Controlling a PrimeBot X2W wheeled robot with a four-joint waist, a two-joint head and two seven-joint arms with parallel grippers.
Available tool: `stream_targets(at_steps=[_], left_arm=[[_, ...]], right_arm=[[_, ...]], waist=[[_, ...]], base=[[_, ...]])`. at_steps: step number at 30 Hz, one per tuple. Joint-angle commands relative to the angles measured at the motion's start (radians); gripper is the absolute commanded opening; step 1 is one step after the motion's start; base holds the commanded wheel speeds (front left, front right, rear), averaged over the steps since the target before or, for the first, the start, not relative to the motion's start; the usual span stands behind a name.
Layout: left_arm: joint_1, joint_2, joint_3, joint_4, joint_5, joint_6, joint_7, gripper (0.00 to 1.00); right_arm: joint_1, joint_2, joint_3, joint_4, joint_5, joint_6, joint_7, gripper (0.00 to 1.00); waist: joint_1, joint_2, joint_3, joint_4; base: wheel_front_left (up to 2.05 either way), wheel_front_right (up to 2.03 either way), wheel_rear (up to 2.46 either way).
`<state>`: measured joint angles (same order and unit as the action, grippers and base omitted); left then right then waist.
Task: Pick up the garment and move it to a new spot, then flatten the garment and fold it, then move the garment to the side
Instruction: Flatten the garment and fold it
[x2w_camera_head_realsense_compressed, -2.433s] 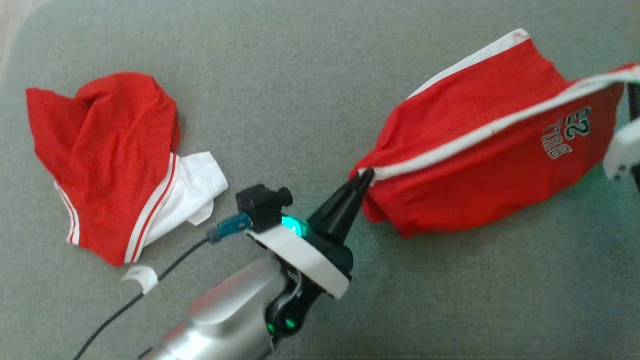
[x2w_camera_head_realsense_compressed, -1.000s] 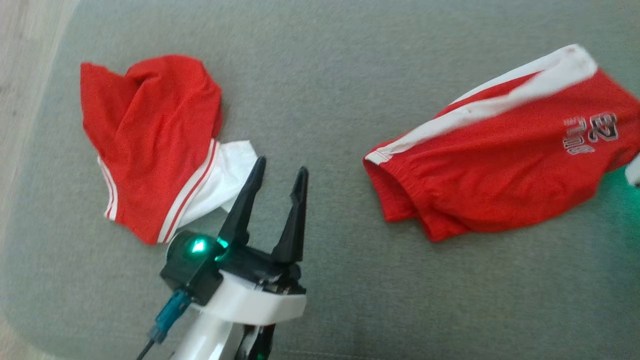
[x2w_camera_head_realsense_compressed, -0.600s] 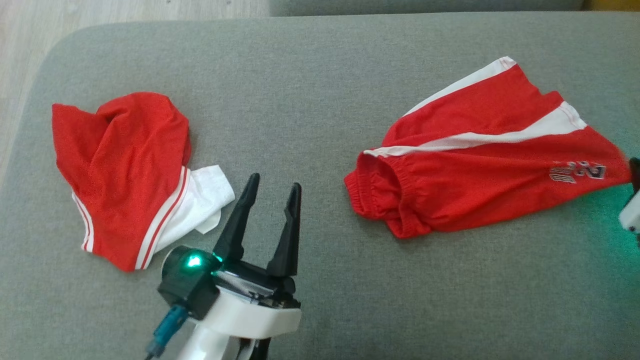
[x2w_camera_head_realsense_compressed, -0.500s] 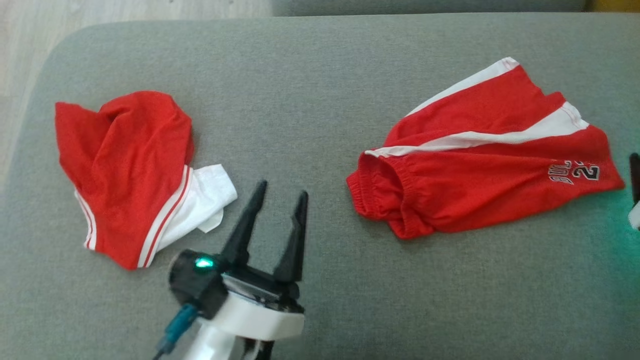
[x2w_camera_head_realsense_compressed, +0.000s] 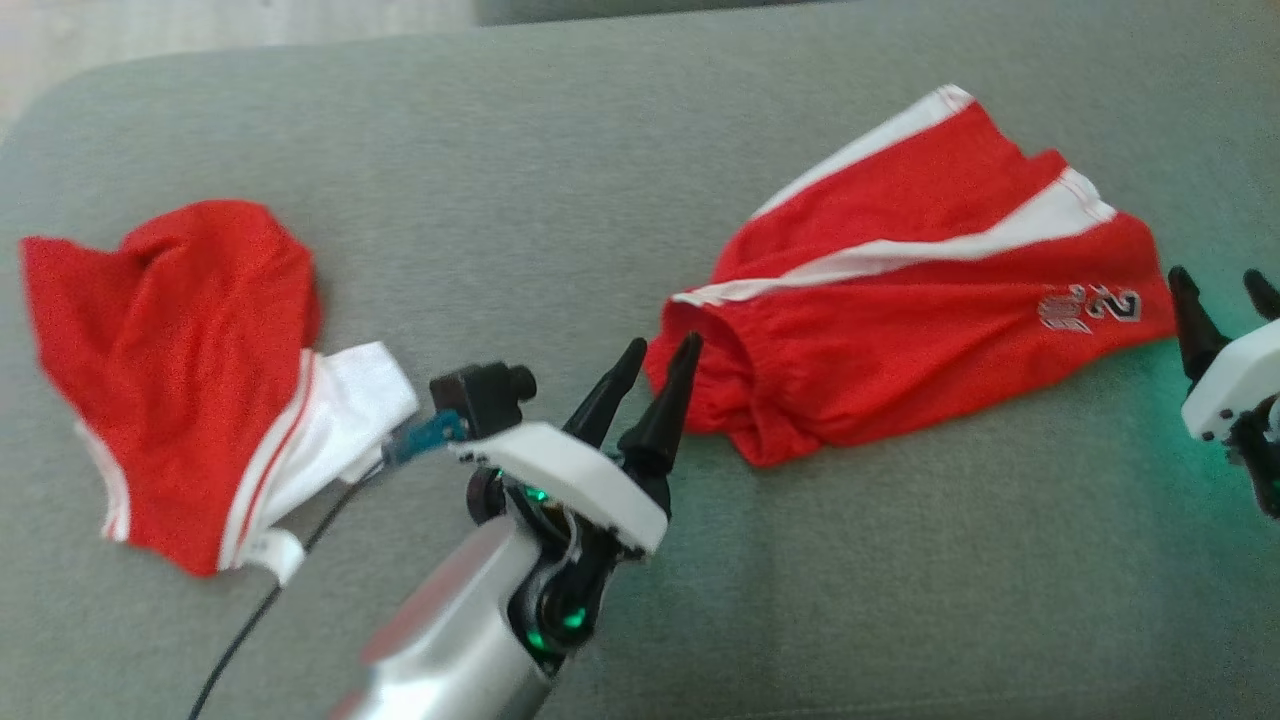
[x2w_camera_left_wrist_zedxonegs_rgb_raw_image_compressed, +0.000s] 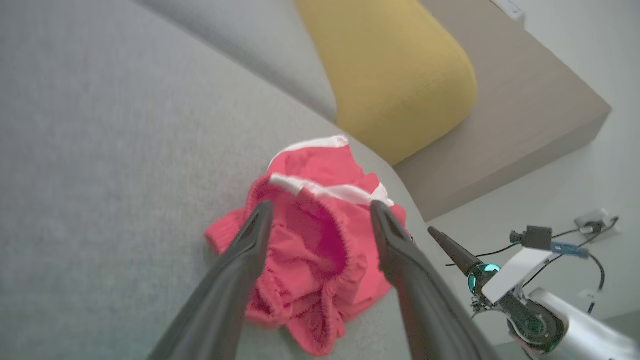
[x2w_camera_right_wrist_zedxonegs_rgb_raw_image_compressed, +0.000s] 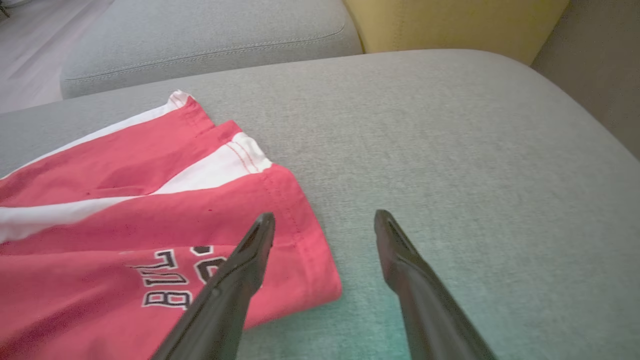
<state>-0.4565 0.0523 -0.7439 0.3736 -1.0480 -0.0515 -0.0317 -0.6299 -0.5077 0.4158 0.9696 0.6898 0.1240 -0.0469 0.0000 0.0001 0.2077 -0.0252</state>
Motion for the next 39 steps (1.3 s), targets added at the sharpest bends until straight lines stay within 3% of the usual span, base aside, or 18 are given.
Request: stream_targets(at_steps=[1, 5, 12, 13, 14, 16, 23, 27, 30, 33, 39], left_arm=[[-0.059, -0.002, 0.012, -0.012, -0.077, -0.001, 0.010, 1.00], [-0.141, -0.002, -0.023, 0.037, -0.239, -0.007, 0.012, 1.00], [-0.244, -0.002, -0.068, 0.138, -0.412, -0.001, -0.010, 1.00], [-0.258, -0.002, -0.078, 0.153, -0.428, 0.001, -0.012, 0.85], [-0.273, -0.002, -0.091, 0.170, -0.435, 0.004, -0.014, 0.47], [-0.296, -0.002, -0.115, 0.203, -0.439, 0.008, -0.035, 0.00], [-0.304, -0.002, -0.202, 0.214, -0.436, -0.033, -0.093, 0.00], [-0.240, 0.007, -0.279, 0.115, -0.393, -0.054, -0.107, 0.00], [-0.157, 0.063, -0.336, -0.010, -0.366, -0.048, -0.100, 0.00], [-0.088, 0.155, -0.383, -0.158, -0.338, -0.001, -0.078, 0.00], [0.009, 0.384, -0.412, -0.419, -0.298, 0.146, -0.049, 0.00]], right_arm=[[-0.021, -0.025, 0.011, -0.022, -0.009, 0.007, -0.021, 1.00], [-0.027, -0.031, 0.005, -0.017, -0.011, 0.007, -0.035, 1.00], [-0.034, -0.013, 0.008, -0.013, -0.011, 0.007, -0.053, 1.00], [-0.036, -0.010, 0.009, -0.012, -0.012, 0.007, -0.054, 1.00], [-0.039, -0.008, 0.010, -0.012, -0.012, 0.007, -0.056, 1.00], [-0.045, -0.003, 0.011, -0.011, -0.013, 0.007, -0.059, 1.00], [-0.048, 0.004, 0.016, -0.030, -0.008, 0.007, -0.088, 1.00], [-0.026, -0.014, 0.025, -0.064, 0.016, 0.007, -0.094, 1.00], [0.008, -0.036, 0.031, -0.093, 0.036, 0.007, -0.084, 1.00], [0.052, -0.070, 0.031, -0.128, 0.064, 0.007, -0.071, 1.00], [0.193, -0.127, 0.017, -0.267, 0.161, 0.007, -0.029, 1.00]], waist=[[0.0000, -0.0001, 0.026, -0.038], [0.0000, -0.0001, 0.049, -0.068], [0.0000, -0.0001, 0.074, -0.107], [0.0000, -0.0001, 0.077, -0.111], [0.0000, -0.0001, 0.079, -0.115], [0.0000, -0.0001, 0.083, -0.119], [0.0000, -0.0001, 0.060, -0.097], [0.0000, -0.0001, 0.028, -0.054], [0.0000, -0.0001, 0.006, -0.015], [0.0000, -0.0001, -0.004, 0.036], [0.0000, -0.0001, -0.016, 0.140]], base=[[0.00, 0.00, 0.00], [0.00, 0.00, 0.00], [0.00, 0.00, 0.00], [0.00, 0.00, 0.00], [0.00, 0.00, 0.00], [0.00, 0.00, 0.00], [0.00, 0.00, 0.00], [0.00, 0.00, 0.00], [0.00, 0.00, 0.00], [0.00, 0.00, 0.00], [0.00, 0.00, 0.00]])
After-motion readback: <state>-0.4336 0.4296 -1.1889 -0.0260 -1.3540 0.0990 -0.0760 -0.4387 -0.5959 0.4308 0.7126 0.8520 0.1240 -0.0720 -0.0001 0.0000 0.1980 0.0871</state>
